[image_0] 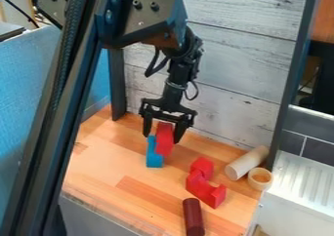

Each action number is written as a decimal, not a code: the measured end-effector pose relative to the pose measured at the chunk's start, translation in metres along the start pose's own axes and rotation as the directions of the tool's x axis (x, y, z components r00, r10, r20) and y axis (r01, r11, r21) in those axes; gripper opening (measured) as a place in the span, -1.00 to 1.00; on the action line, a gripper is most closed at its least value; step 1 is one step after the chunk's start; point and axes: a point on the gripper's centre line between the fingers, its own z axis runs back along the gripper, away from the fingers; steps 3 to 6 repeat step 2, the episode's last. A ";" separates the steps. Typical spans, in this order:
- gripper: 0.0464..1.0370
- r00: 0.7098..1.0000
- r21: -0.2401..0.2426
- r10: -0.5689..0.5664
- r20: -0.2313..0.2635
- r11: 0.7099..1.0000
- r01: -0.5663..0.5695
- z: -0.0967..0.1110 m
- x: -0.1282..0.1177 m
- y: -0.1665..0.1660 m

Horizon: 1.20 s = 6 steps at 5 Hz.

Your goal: Put the red block on the top of the blue block

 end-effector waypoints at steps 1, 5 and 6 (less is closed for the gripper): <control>0.88 0.999 0.008 0.047 -0.005 0.999 -0.047 -0.001 0.000 0.005; 0.89 0.998 0.017 0.067 -0.009 0.998 -0.067 -0.001 0.000 0.006; 0.89 0.998 0.017 0.067 -0.009 0.998 -0.067 -0.001 0.000 0.006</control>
